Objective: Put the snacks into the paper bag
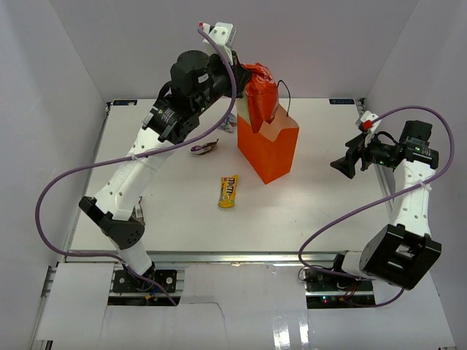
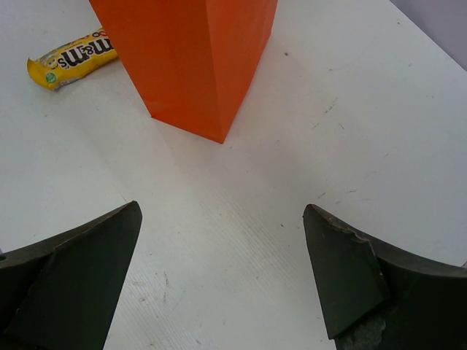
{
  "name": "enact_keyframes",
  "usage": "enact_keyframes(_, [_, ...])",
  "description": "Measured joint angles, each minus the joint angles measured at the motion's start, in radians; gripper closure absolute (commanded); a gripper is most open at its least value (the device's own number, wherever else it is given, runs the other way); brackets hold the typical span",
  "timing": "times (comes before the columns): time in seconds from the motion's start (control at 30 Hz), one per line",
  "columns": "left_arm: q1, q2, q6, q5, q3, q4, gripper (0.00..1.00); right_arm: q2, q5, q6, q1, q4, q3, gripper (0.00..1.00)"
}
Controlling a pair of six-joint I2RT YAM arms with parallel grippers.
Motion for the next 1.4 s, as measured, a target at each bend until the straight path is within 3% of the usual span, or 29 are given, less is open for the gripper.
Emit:
enact_keyframes(0.67, [0.000,-0.045,-0.100,0.045,-0.063,-0.075,1.00,0.000,-0.001,0.019,0.000,0.018,-0.019,0.03])
enact_keyframes(0.77, [0.000,-0.040,-0.109,0.047,-0.063,-0.075,0.70,0.000,-0.001,0.021,0.000,0.018,-0.019,0.03])
enact_keyframes(0.93, [0.000,-0.029,-0.127,0.067,-0.061,-0.062,0.47,0.000,-0.001,0.021,0.000,0.019,-0.019,0.03])
enact_keyframes(1.23, [0.002,0.041,-0.135,0.096,-0.005,-0.048,0.30,0.000,-0.003,0.023,0.000,0.021,-0.032,0.03])
enact_keyframes(1.4, [0.011,0.048,-0.098,0.088,0.011,-0.032,0.12,0.000,0.002,-0.067,0.025,-0.048,-0.032,0.09])
